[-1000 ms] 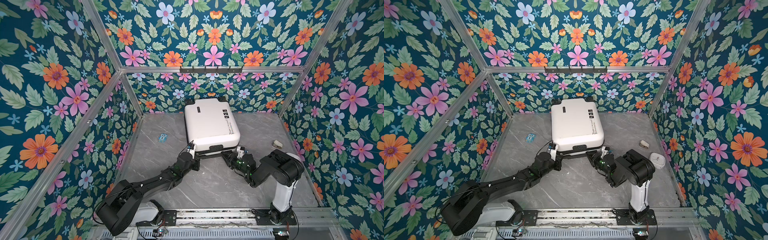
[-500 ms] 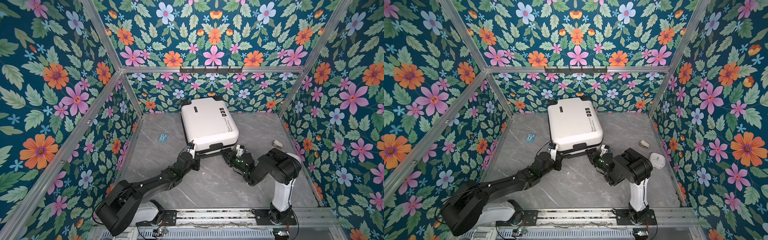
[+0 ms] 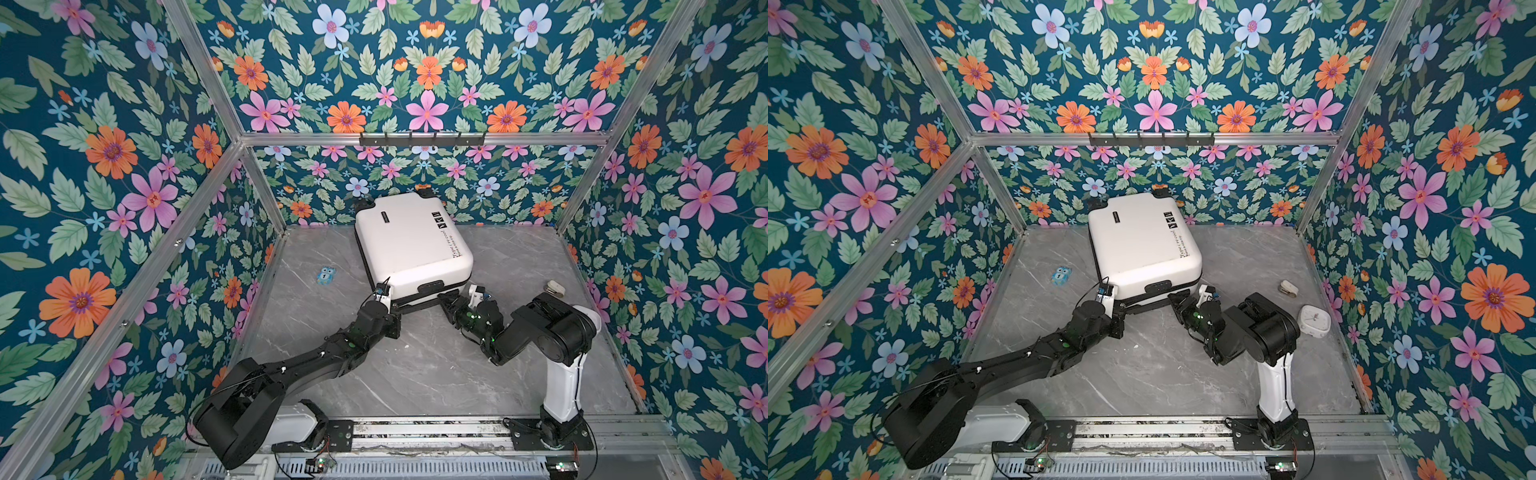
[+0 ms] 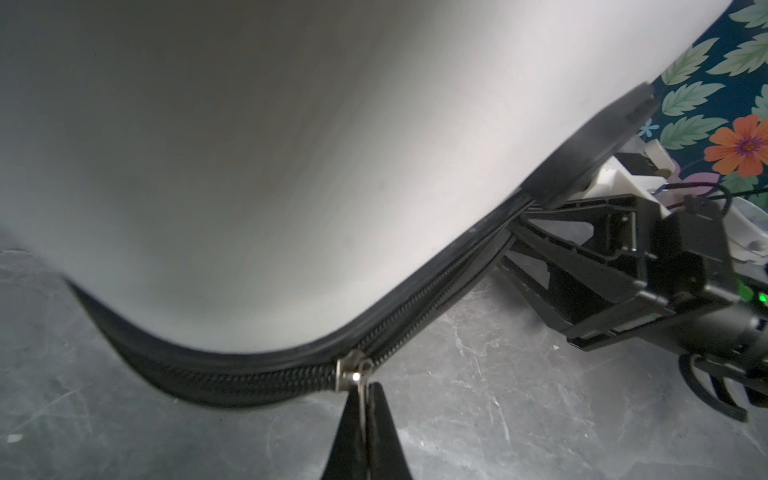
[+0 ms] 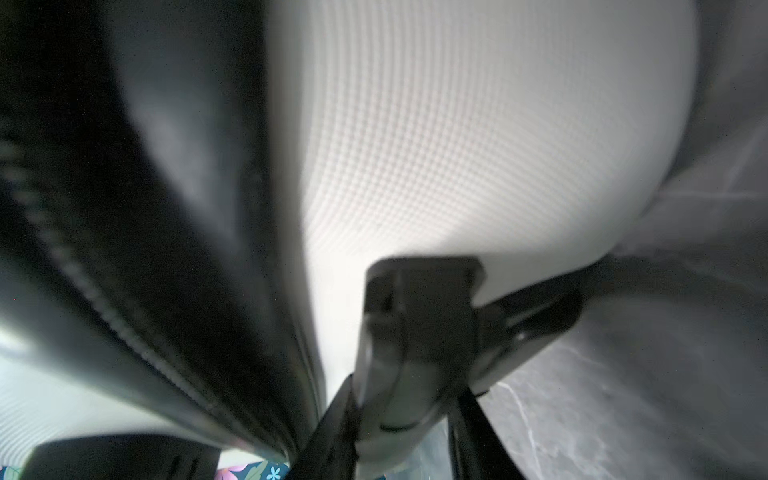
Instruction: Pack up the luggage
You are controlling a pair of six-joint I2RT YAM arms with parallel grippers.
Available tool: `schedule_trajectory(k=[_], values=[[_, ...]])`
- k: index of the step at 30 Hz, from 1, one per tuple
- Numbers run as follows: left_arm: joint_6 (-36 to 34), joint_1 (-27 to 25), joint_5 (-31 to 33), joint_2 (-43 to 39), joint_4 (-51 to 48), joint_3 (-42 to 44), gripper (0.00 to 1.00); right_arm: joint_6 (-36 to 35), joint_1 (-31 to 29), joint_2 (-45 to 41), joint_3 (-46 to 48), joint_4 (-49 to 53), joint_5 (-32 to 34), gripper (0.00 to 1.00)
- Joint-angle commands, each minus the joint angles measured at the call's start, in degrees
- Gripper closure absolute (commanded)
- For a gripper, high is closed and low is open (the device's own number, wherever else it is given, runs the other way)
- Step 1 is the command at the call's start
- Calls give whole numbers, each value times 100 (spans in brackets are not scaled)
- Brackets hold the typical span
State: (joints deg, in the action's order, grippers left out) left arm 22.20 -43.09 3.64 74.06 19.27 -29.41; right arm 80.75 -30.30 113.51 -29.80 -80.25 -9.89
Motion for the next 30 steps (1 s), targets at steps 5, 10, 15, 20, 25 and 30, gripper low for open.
schedule_trajectory(k=[5, 10, 15, 20, 25, 30], values=[[-147, -146, -786, 85, 16, -143, 100, -114, 77, -73, -348, -140, 523, 81], [-170, -155, -770, 8, -108, -199, 100, -308, 165, -409, -368, -139, 510, 85], [-255, -163, -759, -217, -446, -406, 100, -480, 212, -764, -411, -139, 410, 89], [-325, -230, -716, -484, -892, -768, 100, -408, 223, -1003, -395, -137, 391, 81], [-395, -320, -690, -612, -1250, -1215, 100, -308, 259, -1243, -333, -133, 494, 67], [-461, -358, -694, -621, -1388, -1460, 100, -143, 325, -1240, -424, -131, 386, 63]])
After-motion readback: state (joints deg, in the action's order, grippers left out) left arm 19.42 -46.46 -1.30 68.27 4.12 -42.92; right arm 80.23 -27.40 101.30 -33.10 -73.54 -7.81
